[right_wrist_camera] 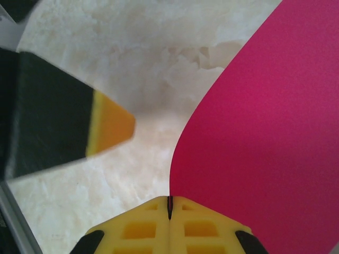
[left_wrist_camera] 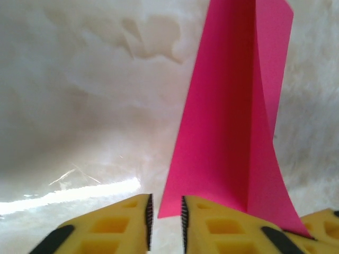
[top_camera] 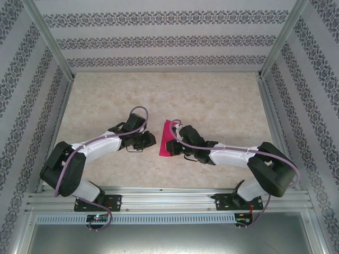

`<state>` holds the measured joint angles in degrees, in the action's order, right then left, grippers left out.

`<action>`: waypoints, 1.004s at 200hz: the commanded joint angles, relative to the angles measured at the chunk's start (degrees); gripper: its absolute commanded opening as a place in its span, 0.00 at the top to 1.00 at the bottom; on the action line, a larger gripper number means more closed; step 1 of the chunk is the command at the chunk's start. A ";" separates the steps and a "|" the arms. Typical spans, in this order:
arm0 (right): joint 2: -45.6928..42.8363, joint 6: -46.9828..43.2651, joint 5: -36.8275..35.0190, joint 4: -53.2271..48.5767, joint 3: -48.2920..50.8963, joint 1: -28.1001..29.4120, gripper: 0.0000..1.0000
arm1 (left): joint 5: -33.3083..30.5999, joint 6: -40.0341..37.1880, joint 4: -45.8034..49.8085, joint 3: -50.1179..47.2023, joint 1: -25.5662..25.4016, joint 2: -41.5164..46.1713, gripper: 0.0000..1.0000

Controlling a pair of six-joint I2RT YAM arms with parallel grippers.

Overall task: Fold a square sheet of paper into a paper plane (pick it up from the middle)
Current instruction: Fold the triangle a second time at the center of the table.

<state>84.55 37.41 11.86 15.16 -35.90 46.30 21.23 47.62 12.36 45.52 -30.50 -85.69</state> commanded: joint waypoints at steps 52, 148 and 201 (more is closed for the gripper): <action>-3.80 1.59 2.27 -0.48 4.15 -3.06 1.00 | 4.98 1.72 -8.02 3.46 -6.31 -9.20 0.84; -3.29 0.79 0.01 -11.16 2.03 -6.57 1.00 | 1.20 1.22 -3.71 4.45 -6.59 -13.43 0.87; -2.23 -1.83 1.64 -14.81 -0.22 -9.29 1.00 | 1.28 0.49 -2.99 4.98 -6.68 -14.30 0.87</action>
<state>81.89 38.13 12.95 3.57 -33.43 37.95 23.51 48.88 6.94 48.99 -36.42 -98.70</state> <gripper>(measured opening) 0.054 0.127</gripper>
